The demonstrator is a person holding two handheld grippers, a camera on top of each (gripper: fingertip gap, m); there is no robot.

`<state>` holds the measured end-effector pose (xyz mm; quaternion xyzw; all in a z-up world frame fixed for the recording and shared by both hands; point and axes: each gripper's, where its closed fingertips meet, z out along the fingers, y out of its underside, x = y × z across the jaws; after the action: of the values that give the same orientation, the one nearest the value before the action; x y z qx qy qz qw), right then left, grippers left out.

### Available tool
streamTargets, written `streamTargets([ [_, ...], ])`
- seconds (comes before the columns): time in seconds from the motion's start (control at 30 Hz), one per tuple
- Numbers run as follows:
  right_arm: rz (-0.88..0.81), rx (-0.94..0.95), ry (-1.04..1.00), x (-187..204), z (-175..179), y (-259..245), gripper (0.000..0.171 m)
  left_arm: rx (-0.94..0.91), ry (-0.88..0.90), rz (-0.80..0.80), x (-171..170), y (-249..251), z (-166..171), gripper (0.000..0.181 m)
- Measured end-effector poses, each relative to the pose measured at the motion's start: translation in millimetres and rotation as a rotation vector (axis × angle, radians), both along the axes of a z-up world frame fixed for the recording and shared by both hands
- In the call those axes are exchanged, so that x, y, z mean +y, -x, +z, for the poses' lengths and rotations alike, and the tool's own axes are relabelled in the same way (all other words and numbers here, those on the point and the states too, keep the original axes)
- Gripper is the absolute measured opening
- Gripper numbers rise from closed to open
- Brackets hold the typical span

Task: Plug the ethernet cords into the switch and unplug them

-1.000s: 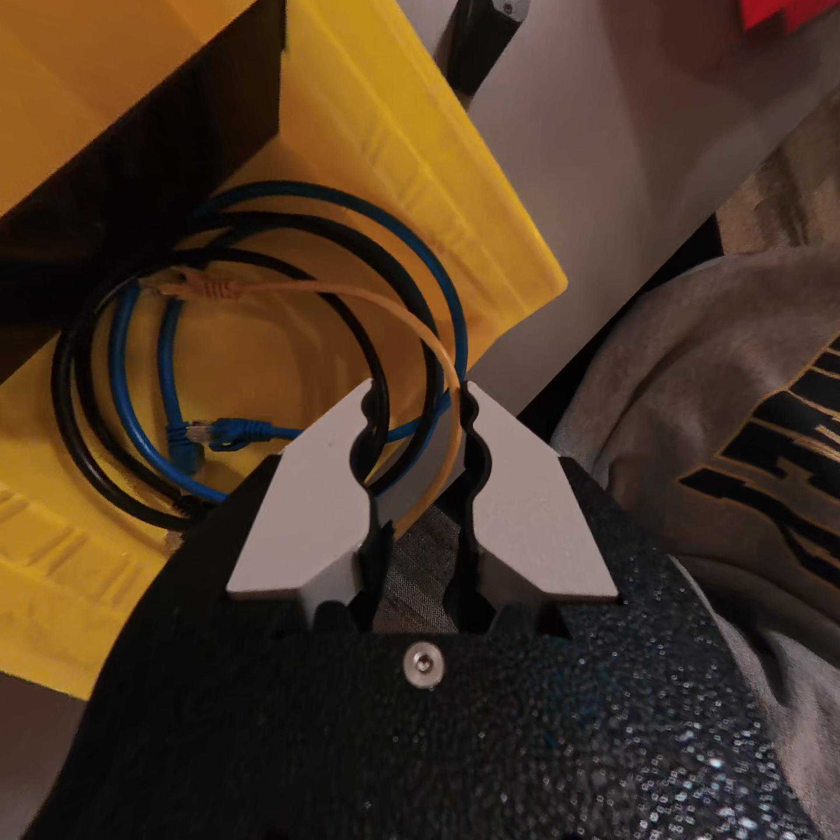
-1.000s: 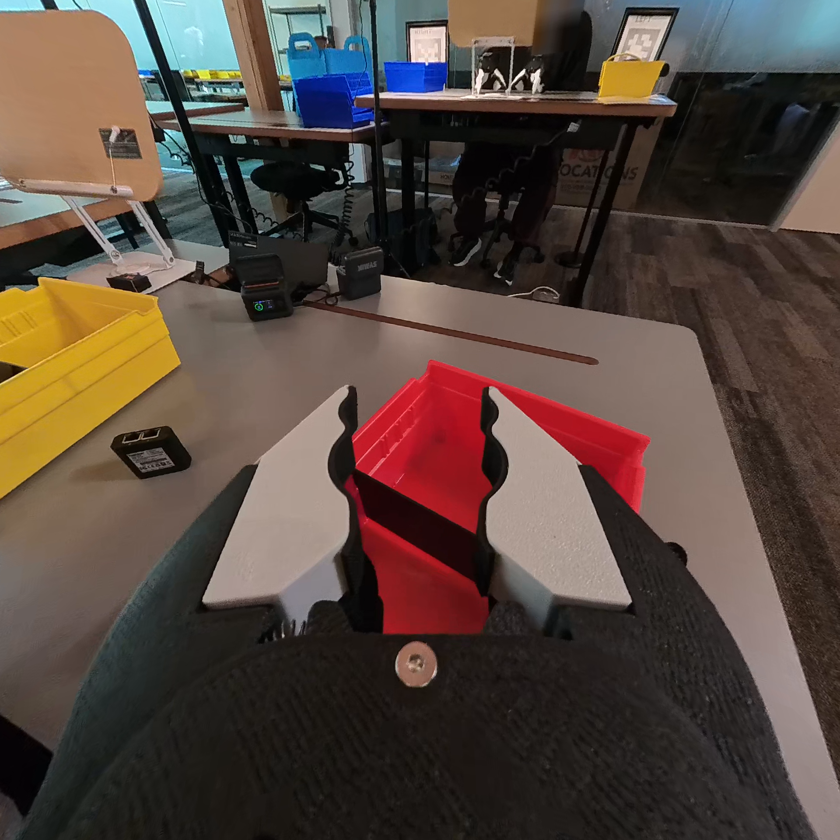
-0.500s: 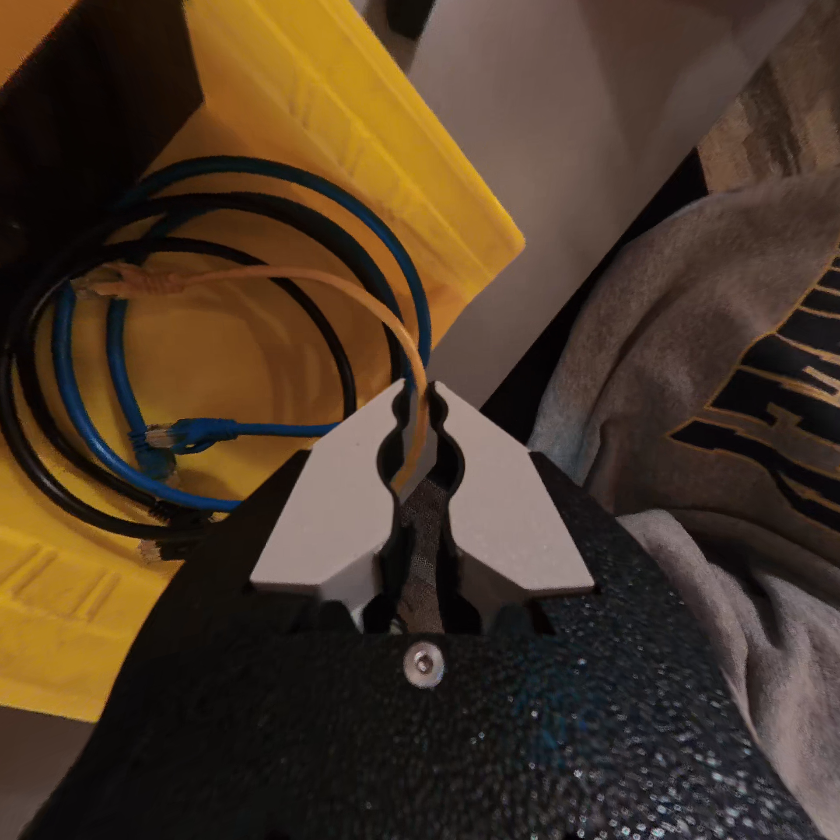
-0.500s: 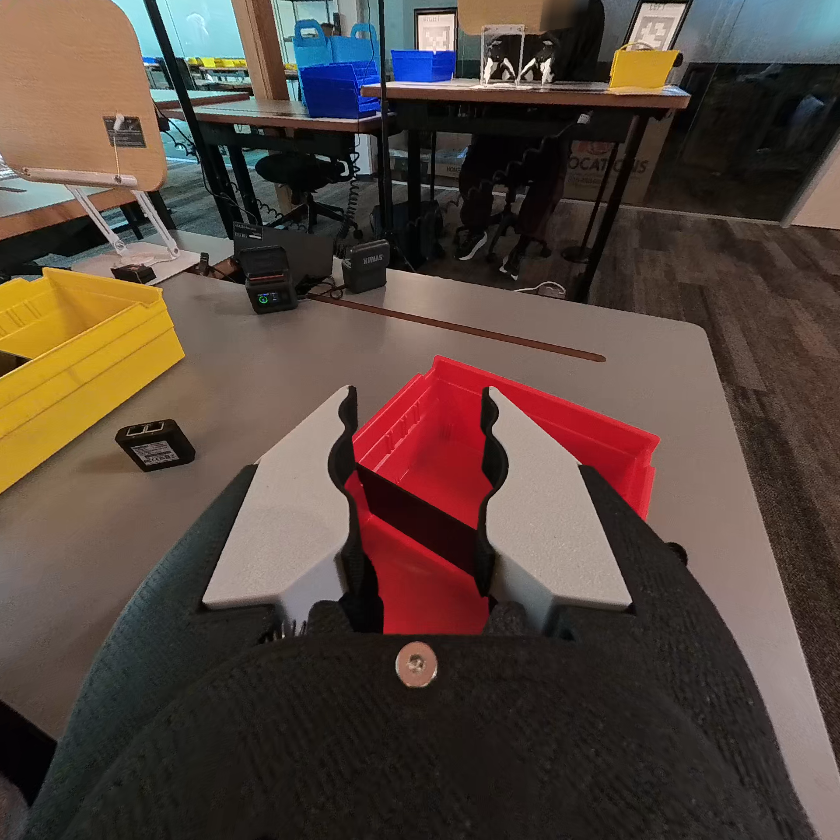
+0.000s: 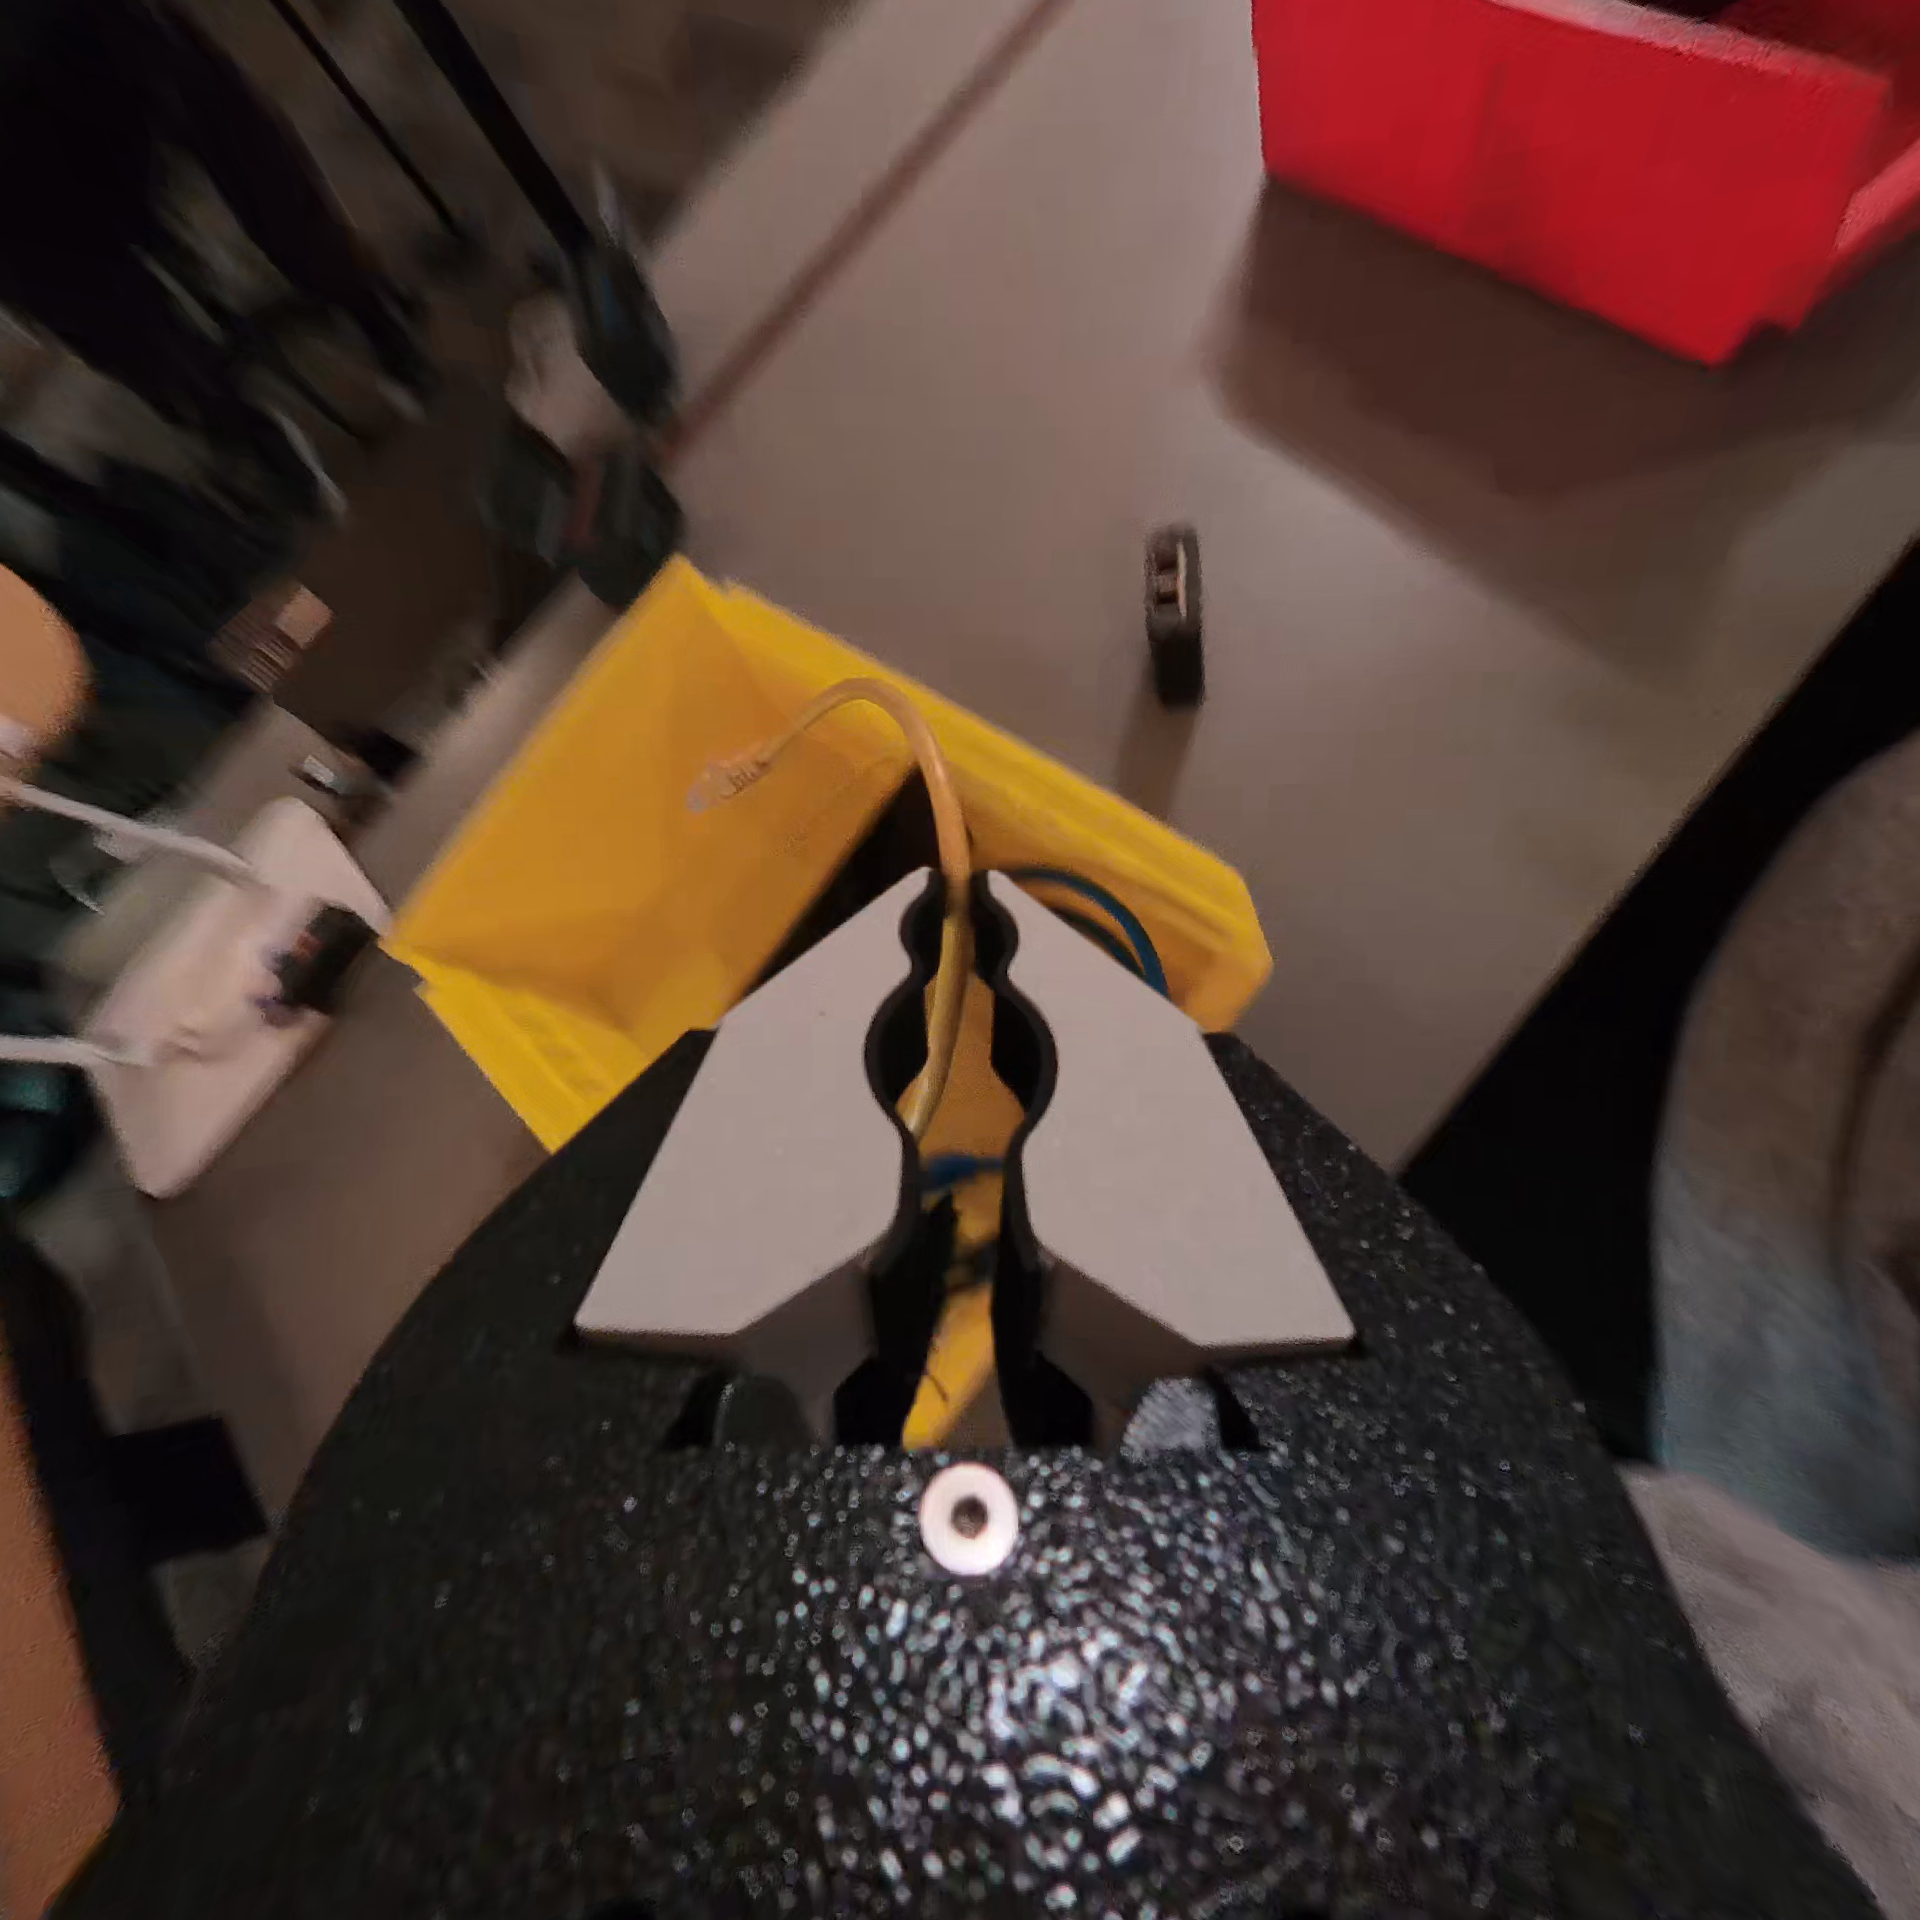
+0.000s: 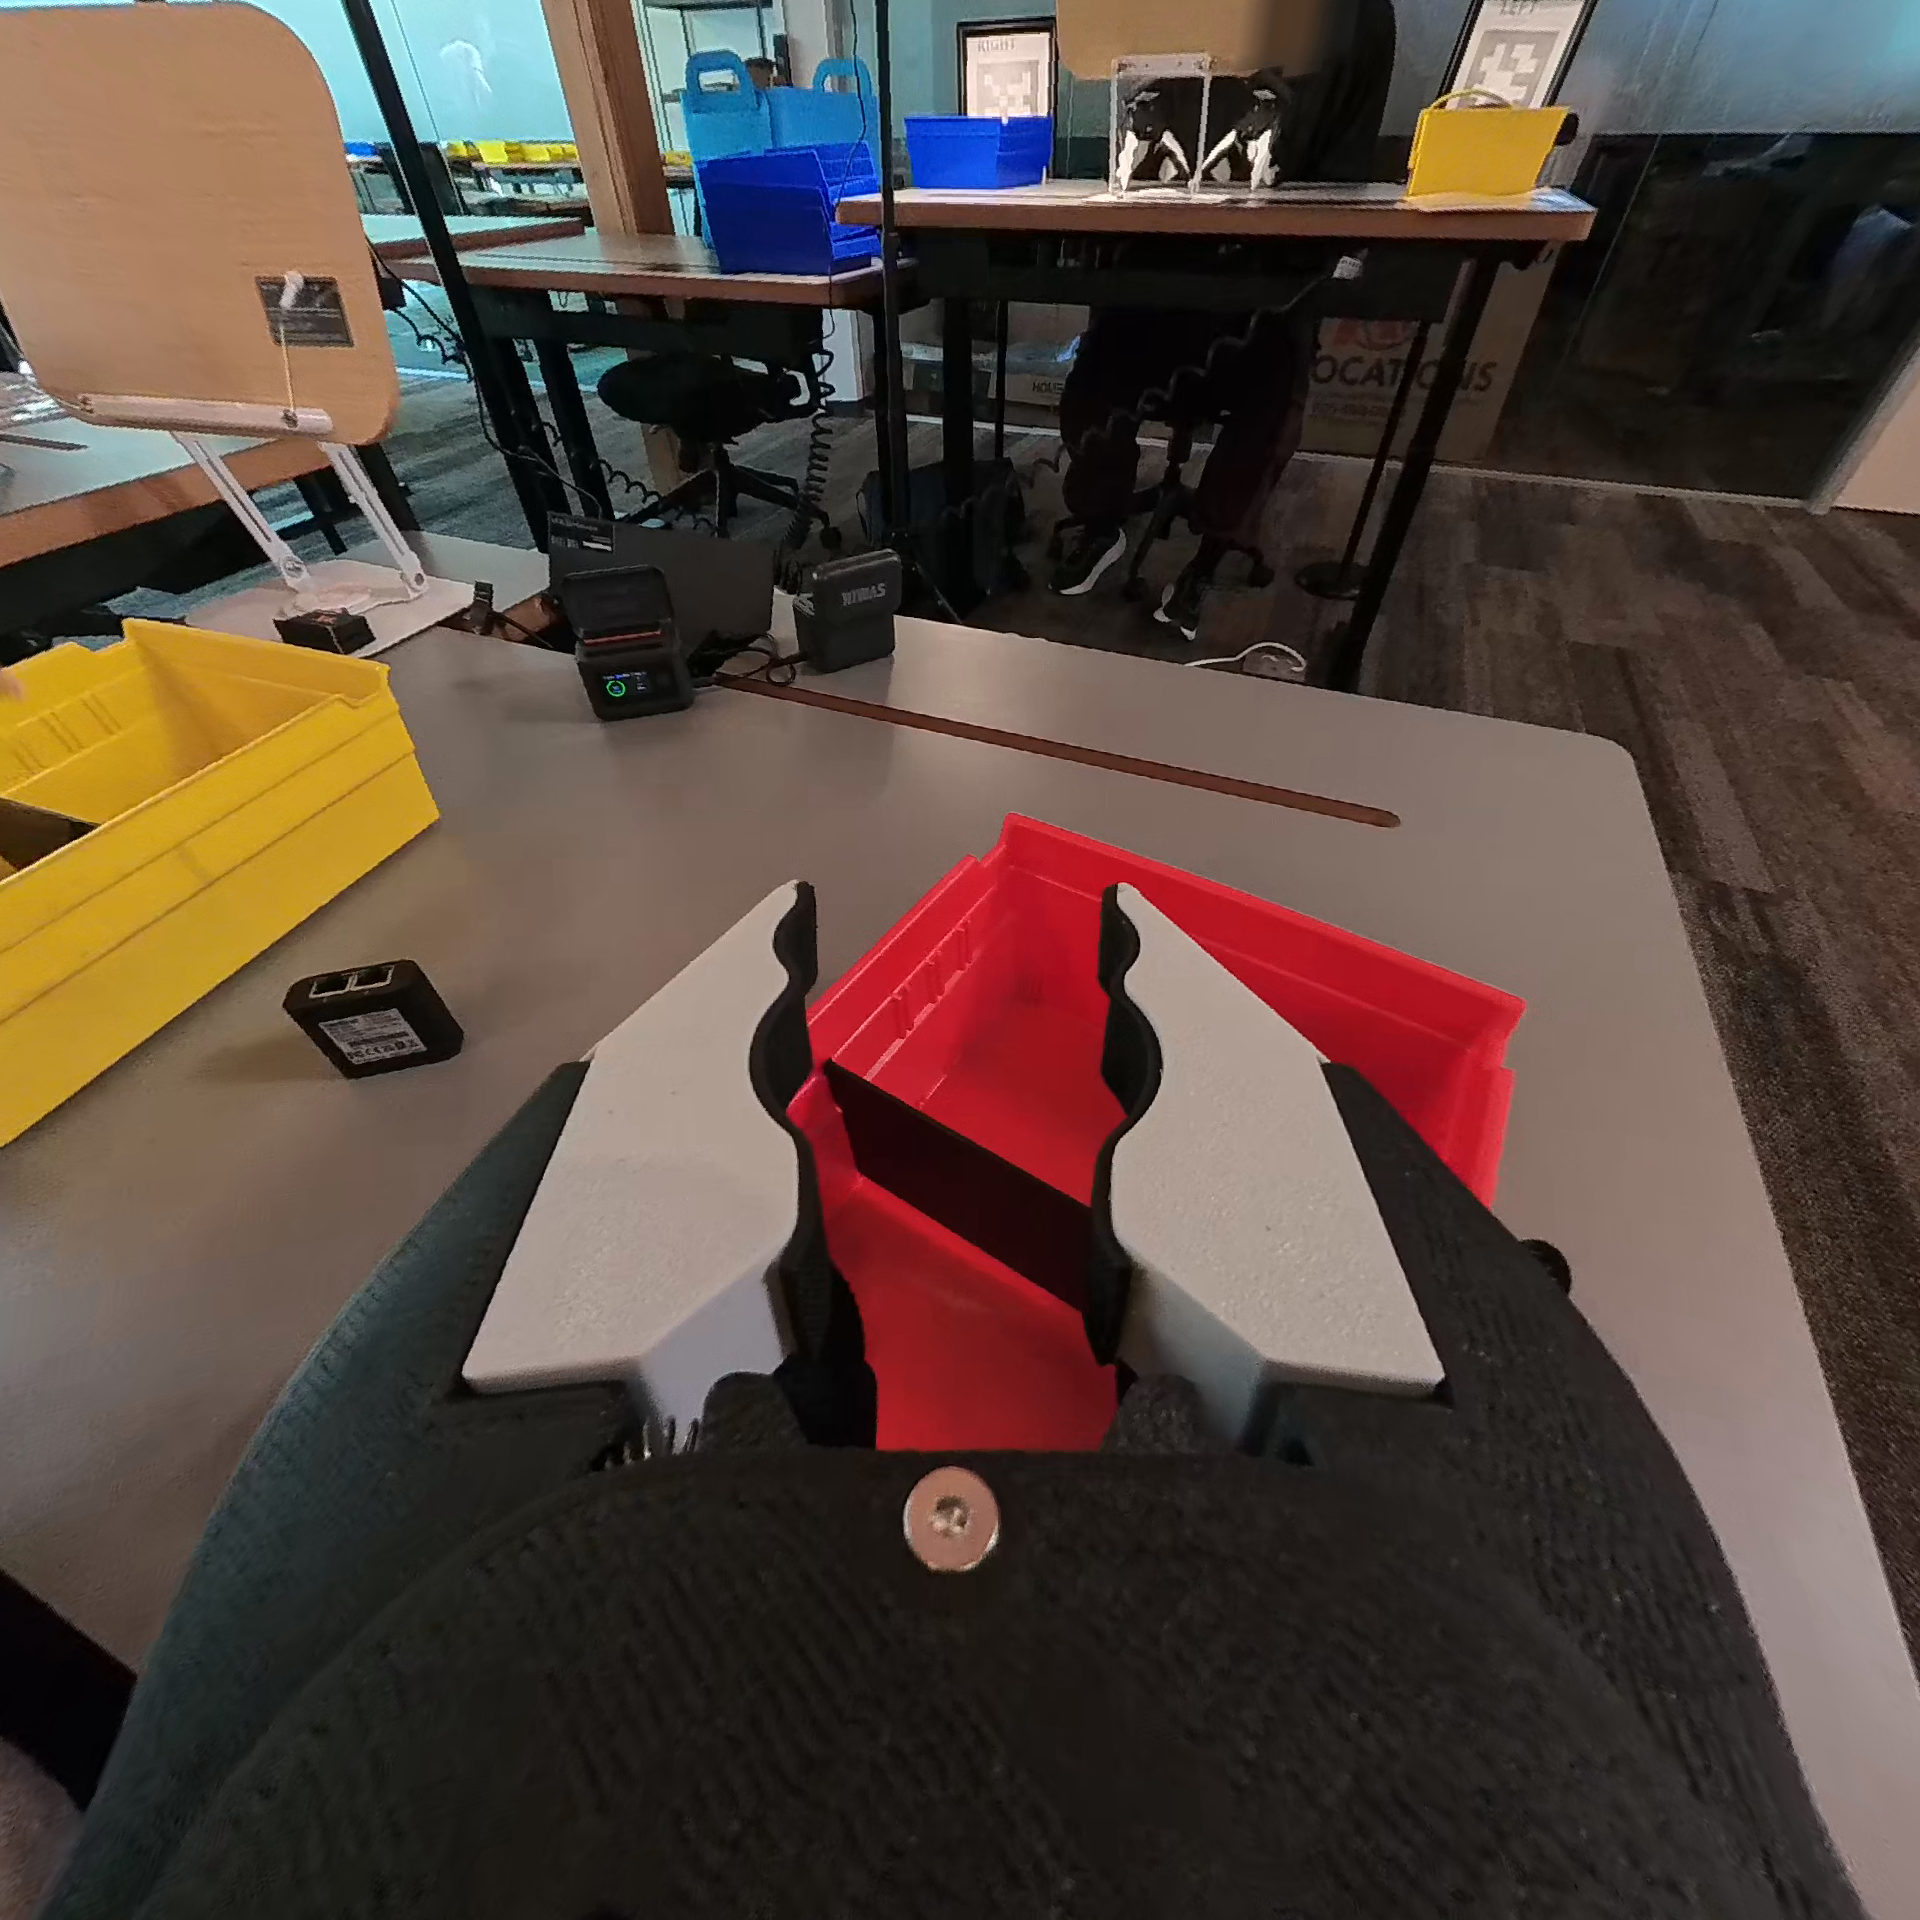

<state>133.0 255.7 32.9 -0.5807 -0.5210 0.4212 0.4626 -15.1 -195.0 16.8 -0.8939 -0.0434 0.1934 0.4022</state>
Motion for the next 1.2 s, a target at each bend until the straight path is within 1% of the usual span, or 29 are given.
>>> streamTargets([
  [0.03,0.001,0.0,-0.001,-1,0,0,0.053,0.077,-0.049,-0.011,8,-1,14,0.002],
  [0.13,0.003,0.001,-0.006,-2,1,0,0.053,0.295,-0.189,-0.068,39,-12,51,0.003],
  [0.23,0.007,0.004,-0.008,-4,3,1,0.053,0.422,-0.291,-0.166,86,-39,64,0.003],
  [0.3,0.023,0.011,-0.016,-10,5,2,0.053,0.475,-0.311,-0.243,120,-60,57,0.002],
  [0.4,0.096,0.033,-0.042,-29,12,6,0.053,0.621,-0.333,-0.301,161,-81,43,0.002],
  [0.47,0.201,0.056,-0.003,-55,18,10,0.053,0.704,-0.362,-0.318,179,-94,34,0.002],
  [0.5,0.269,0.076,0.052,-71,22,13,0.053,0.744,-0.376,-0.323,185,-99,29,0.002],
  [0.6,0.472,0.127,0.291,-120,32,20,0.053,0.843,-0.378,-0.34,198,-115,13,0.002],
  [0.67,0.593,0.138,0.412,-149,34,23,0.055,0.885,-0.357,-0.356,205,-124,1,0.002],
  [0.7,0.625,0.133,0.456,-159,33,25,0.056,0.905,-0.35,-0.362,208,-128,-5,0.002],
  [0.77,0.607,0.098,0.498,-169,23,35,0.056,0.945,-0.359,-0.38,213,-138,-12,0.002],
  [0.8,0.581,0.072,0.493,-171,15,40,0.056,0.969,-0.355,-0.391,215,-143,-15,0.002],
  [0.87,0.583,0.047,0.484,-179,5,45,0.054,1.012,-0.324,-0.42,220,-151,-25,0.002],
  [0.97,0.579,0.081,0.475,-183,5,49,0.018,1.06,-0.278,-0.462,225,-160,-37,0.002],
  [1.0,0.57,0.094,0.457,-182,6,49,0.002,1.055,-0.255,-0.479,227,-160,-43,0.003],
  [1.03,0.562,0.101,0.427,-181,5,50,0.0,1.043,-0.235,-0.495,229,-160,-49,0.003],
  [1.13,0.547,0.076,0.298,-178,-2,50,0.0,0.969,-0.213,-0.559,230,-162,-60,0.003],
  [1.2,0.536,0.074,0.23,-177,-3,50,0.0,0.913,-0.245,-0.577,228,-162,-57,0.016],
])
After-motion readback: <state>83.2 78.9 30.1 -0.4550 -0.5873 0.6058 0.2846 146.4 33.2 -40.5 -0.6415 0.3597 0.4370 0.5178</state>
